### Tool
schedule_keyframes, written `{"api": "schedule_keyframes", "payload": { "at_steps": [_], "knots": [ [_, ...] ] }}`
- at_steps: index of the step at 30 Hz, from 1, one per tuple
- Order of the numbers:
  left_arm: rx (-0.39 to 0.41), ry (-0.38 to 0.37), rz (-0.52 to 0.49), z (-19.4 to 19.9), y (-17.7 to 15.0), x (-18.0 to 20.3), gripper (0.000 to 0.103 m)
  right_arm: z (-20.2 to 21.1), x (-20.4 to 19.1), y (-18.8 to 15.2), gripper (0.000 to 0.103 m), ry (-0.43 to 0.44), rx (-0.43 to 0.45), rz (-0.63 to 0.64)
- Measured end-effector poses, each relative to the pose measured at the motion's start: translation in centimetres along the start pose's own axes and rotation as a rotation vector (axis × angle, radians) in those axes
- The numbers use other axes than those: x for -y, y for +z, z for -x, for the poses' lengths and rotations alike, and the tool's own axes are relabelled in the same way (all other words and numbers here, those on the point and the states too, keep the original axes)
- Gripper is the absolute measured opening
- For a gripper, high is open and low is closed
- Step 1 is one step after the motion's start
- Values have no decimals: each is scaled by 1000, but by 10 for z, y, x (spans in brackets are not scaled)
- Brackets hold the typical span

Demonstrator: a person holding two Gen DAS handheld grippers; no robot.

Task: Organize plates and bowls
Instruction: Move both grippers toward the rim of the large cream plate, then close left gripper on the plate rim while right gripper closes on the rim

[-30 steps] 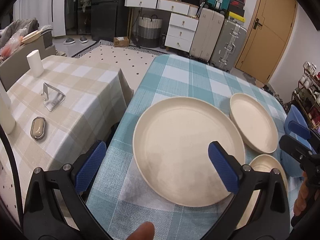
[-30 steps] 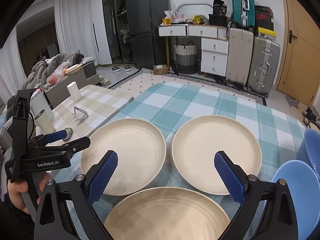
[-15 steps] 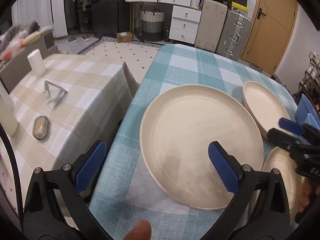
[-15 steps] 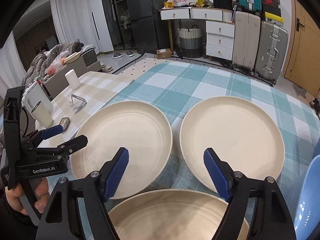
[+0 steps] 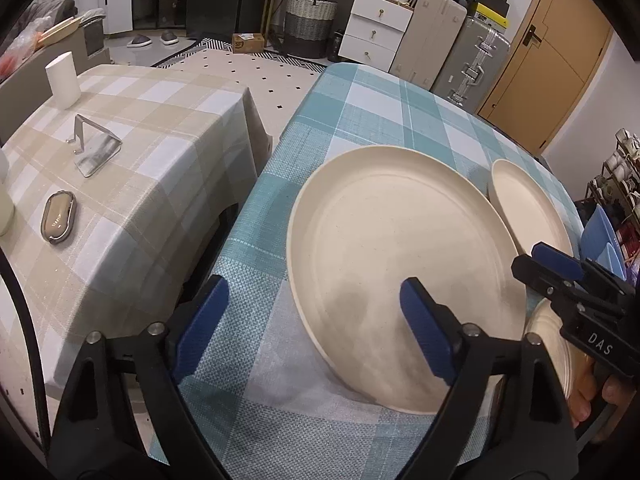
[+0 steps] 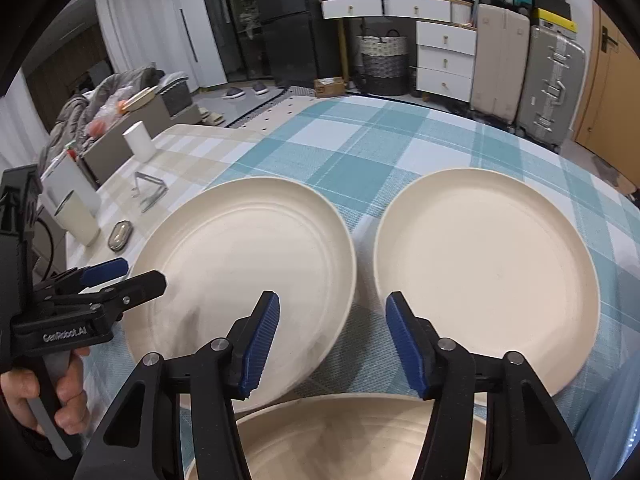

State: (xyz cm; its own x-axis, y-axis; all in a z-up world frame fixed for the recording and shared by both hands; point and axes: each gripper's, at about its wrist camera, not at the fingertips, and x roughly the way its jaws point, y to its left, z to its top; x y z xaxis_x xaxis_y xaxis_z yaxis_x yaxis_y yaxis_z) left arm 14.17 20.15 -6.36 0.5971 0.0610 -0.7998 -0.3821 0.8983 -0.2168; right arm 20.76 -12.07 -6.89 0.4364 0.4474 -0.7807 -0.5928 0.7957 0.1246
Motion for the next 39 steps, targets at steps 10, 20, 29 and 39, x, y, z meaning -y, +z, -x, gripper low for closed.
{"api": "schedule_keyframes", "payload": {
  "at_steps": [10, 20, 29, 39],
  "knots": [
    [-16, -18, -11, -2, -2, 2, 57, -12, -4, -2, 46, 26, -42, -2],
    [-18, 7, -37, -5, -6, 5, 22, -20, -2, -2, 15, -37, -44, -9],
    [23, 21, -62, 9, -3, 9, 19, -14, -4, 0, 12, -62, -11, -4],
    [59, 8, -63, 34, -2, 13, 19, 3, -7, 3, 12, -61, 21, 7]
  ]
}}
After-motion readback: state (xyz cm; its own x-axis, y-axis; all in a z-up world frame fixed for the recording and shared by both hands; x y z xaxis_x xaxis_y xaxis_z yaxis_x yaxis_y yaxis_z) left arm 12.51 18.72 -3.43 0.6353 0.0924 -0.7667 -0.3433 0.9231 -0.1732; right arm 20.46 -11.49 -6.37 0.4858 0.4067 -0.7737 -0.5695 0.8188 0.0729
